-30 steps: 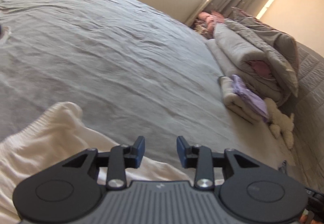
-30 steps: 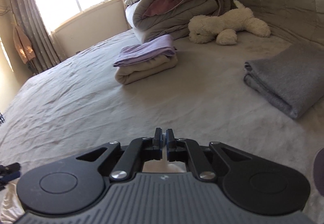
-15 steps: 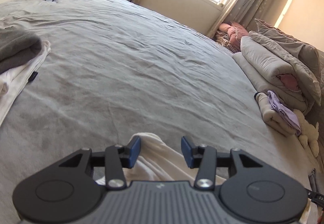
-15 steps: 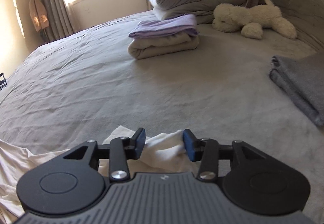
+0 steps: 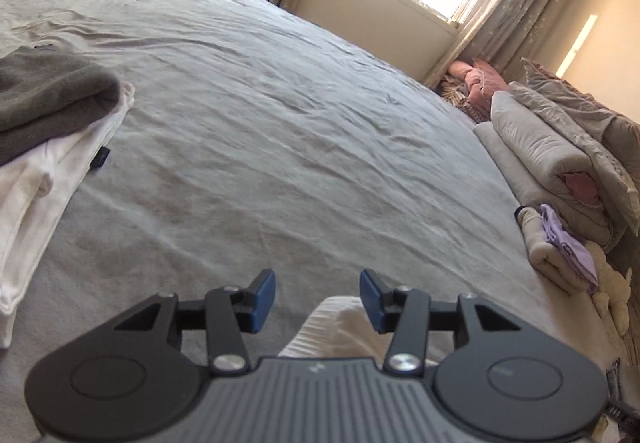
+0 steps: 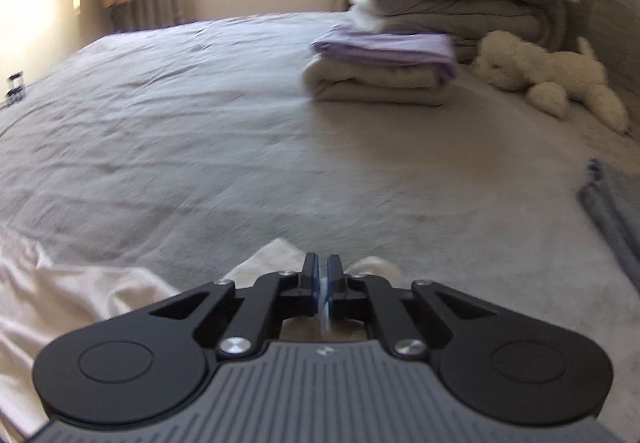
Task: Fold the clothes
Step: 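Grasp the garment hem with both grippers and pull it taut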
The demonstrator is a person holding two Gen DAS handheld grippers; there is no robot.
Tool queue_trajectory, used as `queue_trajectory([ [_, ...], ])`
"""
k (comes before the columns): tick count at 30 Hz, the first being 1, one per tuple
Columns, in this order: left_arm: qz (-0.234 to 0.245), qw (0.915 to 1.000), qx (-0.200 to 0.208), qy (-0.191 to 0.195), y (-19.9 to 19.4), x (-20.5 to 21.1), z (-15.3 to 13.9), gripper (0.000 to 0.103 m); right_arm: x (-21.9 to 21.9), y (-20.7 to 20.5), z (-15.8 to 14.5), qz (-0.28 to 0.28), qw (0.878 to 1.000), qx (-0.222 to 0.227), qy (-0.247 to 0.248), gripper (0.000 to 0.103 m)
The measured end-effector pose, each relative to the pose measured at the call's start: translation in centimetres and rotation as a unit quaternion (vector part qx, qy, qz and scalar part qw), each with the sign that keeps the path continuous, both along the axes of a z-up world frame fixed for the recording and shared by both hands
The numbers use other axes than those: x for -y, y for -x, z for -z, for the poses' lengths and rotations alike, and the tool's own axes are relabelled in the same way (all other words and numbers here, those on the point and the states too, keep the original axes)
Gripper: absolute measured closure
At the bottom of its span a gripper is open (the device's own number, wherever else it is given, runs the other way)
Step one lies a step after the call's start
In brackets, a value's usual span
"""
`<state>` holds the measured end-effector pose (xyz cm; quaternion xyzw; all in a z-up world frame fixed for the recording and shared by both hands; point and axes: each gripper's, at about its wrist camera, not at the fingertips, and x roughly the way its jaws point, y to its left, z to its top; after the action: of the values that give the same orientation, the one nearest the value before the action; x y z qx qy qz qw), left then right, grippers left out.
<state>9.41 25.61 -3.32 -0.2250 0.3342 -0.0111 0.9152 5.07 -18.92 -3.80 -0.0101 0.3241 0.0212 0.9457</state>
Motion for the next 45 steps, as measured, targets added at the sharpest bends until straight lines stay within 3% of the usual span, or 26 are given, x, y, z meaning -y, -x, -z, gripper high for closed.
queue_trajectory([
  [5,0.004,0.9998,-0.017,-0.003,-0.4,0.2,1.1,0.055,3.0,0.5,-1.6,0.112,0.992,0.029,0.046,0.099],
  [9,0.008,0.9998,-0.016,0.000,-0.2,0.3,0.8,0.057,4.4,0.9,-2.0,0.143,0.988,0.025,0.058,0.097],
  [10,0.009,0.9998,-0.015,0.001,-0.2,0.3,0.7,0.058,4.4,1.0,-2.1,0.136,0.989,0.023,0.050,0.088],
  [12,0.005,0.9999,-0.012,0.003,0.0,0.1,0.6,0.058,4.0,1.2,-2.4,0.118,0.992,0.018,0.033,0.085],
  [15,-0.008,0.9998,-0.012,0.011,0.2,-0.5,0.6,0.058,2.1,1.4,-2.8,0.067,0.998,0.013,0.006,0.062],
  [16,-0.008,0.9998,-0.013,0.016,0.2,-0.6,0.7,0.059,1.2,1.4,-2.8,0.047,0.999,0.012,0.001,0.061],
  [20,0.025,0.9995,-0.018,0.011,0.1,0.1,1.0,0.071,-2.6,1.0,-2.6,-0.020,1.000,-0.002,-0.008,0.061],
  [25,0.077,0.9947,-0.016,-0.065,0.0,3.0,1.5,0.071,-6.2,0.4,-1.4,-0.075,0.997,-0.024,-0.008,0.061],
  [29,0.091,0.9898,-0.010,-0.109,0.1,4.2,1.6,0.071,-8.1,0.3,-0.2,-0.107,0.993,-0.043,0.003,0.061],
  [39,0.132,0.9881,-0.018,-0.077,0.2,4.4,1.9,0.075,-9.3,0.4,0.8,-0.133,0.990,-0.044,0.016,0.060],
  [45,0.134,0.9889,-0.017,-0.062,0.0,4.3,2.4,0.078,-10.3,0.9,1.1,-0.150,0.987,-0.042,0.034,0.076],
])
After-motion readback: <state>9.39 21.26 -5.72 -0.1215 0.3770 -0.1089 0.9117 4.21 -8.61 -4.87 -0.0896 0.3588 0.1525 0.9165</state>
